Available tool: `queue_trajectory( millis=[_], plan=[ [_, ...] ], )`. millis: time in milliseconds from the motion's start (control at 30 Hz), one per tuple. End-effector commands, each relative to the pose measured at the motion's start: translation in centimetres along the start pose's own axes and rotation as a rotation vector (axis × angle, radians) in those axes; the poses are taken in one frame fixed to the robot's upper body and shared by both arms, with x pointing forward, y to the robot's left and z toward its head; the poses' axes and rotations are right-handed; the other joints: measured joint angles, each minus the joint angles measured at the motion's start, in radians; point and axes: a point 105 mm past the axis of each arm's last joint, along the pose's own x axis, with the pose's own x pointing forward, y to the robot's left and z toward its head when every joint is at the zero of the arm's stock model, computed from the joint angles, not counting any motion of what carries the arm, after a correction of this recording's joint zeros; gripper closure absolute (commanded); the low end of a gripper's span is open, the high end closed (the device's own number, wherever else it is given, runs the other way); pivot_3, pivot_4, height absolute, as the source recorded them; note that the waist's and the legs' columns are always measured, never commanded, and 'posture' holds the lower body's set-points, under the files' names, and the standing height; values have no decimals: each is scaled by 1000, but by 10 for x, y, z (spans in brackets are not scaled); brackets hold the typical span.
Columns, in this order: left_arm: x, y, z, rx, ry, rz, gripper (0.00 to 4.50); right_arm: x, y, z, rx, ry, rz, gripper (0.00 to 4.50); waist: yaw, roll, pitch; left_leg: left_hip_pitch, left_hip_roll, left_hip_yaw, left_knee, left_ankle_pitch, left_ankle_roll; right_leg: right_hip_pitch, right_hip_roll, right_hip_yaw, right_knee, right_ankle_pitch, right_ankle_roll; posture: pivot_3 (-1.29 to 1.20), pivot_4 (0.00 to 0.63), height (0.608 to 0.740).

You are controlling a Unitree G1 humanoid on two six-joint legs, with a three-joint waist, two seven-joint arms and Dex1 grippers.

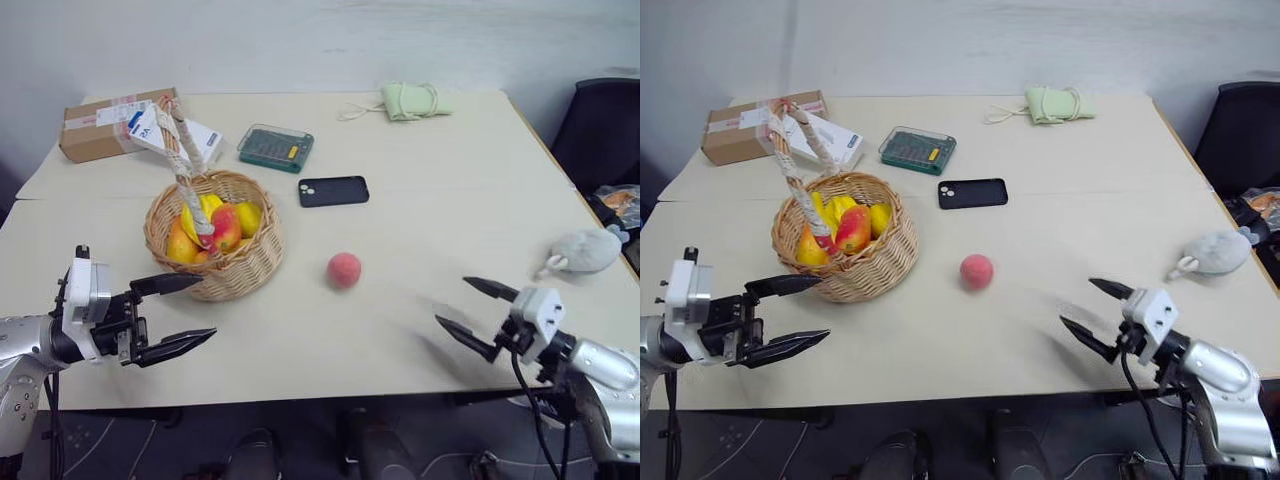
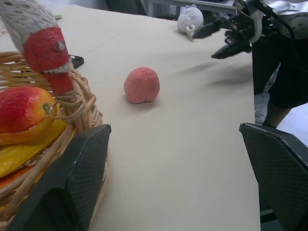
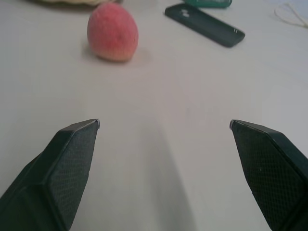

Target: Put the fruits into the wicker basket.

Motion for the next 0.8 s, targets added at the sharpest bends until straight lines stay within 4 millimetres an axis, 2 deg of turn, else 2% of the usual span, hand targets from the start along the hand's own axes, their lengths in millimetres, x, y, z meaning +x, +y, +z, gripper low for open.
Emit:
queue_trajectory(
  millis=[33, 200, 300, 400, 533, 700, 733, 800],
  plan=[
    [2, 5, 4, 12, -24, 15, 0, 40, 13, 24, 21, 19, 127, 10, 1, 0, 0, 0, 0, 0, -1, 0, 0, -1, 1, 1, 0, 1, 1, 0, 150, 740],
    [5, 3, 3, -7, -43, 19, 0, 88, 26, 44, 23, 10, 216, 10, 18, 0, 0, -7, 1, -2, -2, -3, -4, -10, 2, 0, 5, -1, 1, 0, 150, 740],
    [4, -1, 1, -17, -42, 21, 0, 104, 43, 44, 2, 55, 336, 10, 27, 0, 0, -13, 2, 0, -1, -3, -5, -17, 3, 1, 7, -2, 2, 0, 150, 740],
    [3, -1, 0, -23, -42, 31, 0, 123, 46, 39, 31, 107, 356, 10, 29, 0, 0, -13, 3, 2, 0, -5, -4, -17, 3, 2, 6, -3, 2, 0, 150, 740],
    [2, -3, 0, -23, -44, 36, 0, 134, 51, 25, 6, 189, 397, 896, 29, -2, -1, -12, 2, 3, 3, -7, -1, -15, 2, 3, 6, -2, 3, 0, 150, 740],
    [-2, -3, 2, -23, -53, 60, 0, 139, 38, 28, -36, 168, 371, 2622, 26, -3, -2, -9, 2, 4, 3, -7, -2, -13, 3, 4, 8, -2, 3, 0, 150, 740],
    [-3, -4, 1, -23, -53, 62, 0, 138, 35, 27, -41, 171, 369, 2871, 24, -3, -2, -8, 2, 5, 3, -7, -2, -13, 3, 5, 9, -2, 3, 0, 150, 740],
    [-4, -5, 0, -26, -51, 69, 0, 137, 32, 27, -52, 165, 377, 3070, 25, -3, -2, -7, 3, 5, 3, -7, -2, -13, 3, 5, 10, -2, 3, 0, 150, 740]
  ],
)
